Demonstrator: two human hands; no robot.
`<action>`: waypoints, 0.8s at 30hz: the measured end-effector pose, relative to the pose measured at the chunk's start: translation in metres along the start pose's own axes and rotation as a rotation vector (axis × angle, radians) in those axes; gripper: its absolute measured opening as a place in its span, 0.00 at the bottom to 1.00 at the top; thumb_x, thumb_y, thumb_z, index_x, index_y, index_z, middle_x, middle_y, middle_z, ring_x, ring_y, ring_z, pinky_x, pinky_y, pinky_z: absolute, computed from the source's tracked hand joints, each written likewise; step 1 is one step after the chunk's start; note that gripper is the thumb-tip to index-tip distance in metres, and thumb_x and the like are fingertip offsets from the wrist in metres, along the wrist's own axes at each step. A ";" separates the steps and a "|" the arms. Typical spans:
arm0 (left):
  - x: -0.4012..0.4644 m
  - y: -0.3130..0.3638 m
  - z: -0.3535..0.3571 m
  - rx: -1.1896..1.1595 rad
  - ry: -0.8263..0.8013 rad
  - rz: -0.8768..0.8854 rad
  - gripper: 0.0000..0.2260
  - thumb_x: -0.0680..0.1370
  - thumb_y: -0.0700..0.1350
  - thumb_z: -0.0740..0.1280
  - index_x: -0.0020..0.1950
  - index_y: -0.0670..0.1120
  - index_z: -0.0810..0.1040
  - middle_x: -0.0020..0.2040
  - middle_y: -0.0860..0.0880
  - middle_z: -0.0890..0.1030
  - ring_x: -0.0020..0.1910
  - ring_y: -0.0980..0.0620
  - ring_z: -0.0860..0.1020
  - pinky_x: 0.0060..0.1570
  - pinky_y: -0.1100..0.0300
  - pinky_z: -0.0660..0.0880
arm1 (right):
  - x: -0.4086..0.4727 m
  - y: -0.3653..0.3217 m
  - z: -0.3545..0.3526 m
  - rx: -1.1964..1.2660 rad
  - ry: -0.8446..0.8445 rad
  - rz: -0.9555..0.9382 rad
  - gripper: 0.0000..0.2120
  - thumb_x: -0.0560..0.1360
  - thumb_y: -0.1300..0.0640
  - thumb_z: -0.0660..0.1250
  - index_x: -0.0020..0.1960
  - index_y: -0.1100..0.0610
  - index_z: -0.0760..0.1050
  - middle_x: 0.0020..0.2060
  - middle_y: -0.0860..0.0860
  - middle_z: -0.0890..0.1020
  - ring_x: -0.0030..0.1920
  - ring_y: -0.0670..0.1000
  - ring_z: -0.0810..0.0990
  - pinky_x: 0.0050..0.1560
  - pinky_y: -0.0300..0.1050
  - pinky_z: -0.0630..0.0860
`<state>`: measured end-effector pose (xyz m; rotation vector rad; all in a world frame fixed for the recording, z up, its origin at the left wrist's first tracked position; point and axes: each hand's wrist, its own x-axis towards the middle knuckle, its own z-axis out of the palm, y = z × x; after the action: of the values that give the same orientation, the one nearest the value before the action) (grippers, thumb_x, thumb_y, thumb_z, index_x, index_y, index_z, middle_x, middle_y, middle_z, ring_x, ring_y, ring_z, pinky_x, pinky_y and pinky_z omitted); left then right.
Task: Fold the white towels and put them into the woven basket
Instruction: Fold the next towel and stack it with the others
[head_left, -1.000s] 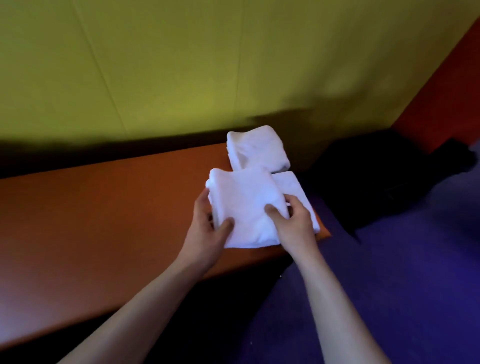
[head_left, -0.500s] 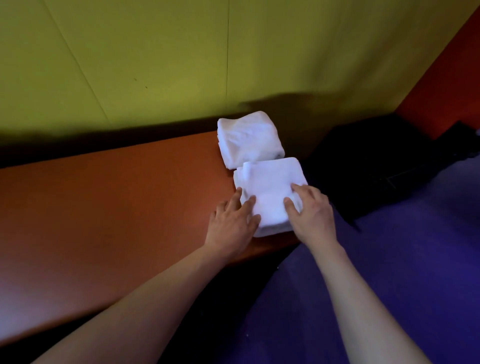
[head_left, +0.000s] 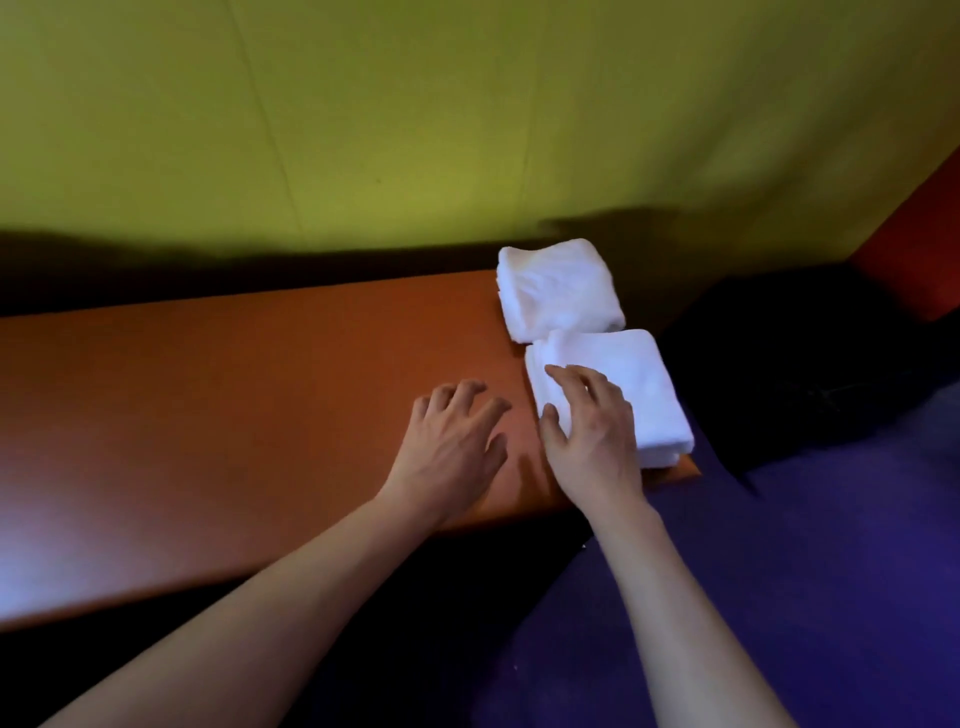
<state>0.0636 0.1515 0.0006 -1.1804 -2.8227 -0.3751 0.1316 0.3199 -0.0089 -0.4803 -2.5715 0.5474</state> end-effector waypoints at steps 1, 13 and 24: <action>-0.009 -0.010 -0.007 0.011 0.015 -0.023 0.18 0.78 0.55 0.59 0.66 0.53 0.76 0.66 0.46 0.75 0.61 0.41 0.75 0.56 0.46 0.73 | -0.001 -0.013 0.003 0.015 -0.016 -0.028 0.21 0.74 0.58 0.68 0.67 0.53 0.75 0.63 0.54 0.78 0.63 0.57 0.76 0.62 0.55 0.72; -0.157 -0.148 -0.079 0.072 0.170 -0.381 0.18 0.77 0.55 0.61 0.63 0.51 0.77 0.60 0.49 0.77 0.56 0.42 0.75 0.55 0.47 0.72 | -0.022 -0.186 0.073 0.155 -0.197 -0.249 0.19 0.77 0.52 0.62 0.67 0.51 0.74 0.63 0.50 0.76 0.63 0.53 0.74 0.64 0.53 0.71; -0.281 -0.274 -0.106 0.041 0.242 -0.698 0.18 0.76 0.56 0.60 0.61 0.51 0.78 0.60 0.49 0.77 0.57 0.42 0.75 0.58 0.47 0.72 | -0.058 -0.344 0.159 0.206 -0.396 -0.462 0.20 0.75 0.48 0.61 0.64 0.52 0.77 0.59 0.51 0.79 0.59 0.56 0.76 0.58 0.53 0.73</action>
<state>0.0636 -0.2545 0.0071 -0.0875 -2.9020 -0.4440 0.0188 -0.0462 -0.0036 0.3219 -2.8141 0.7826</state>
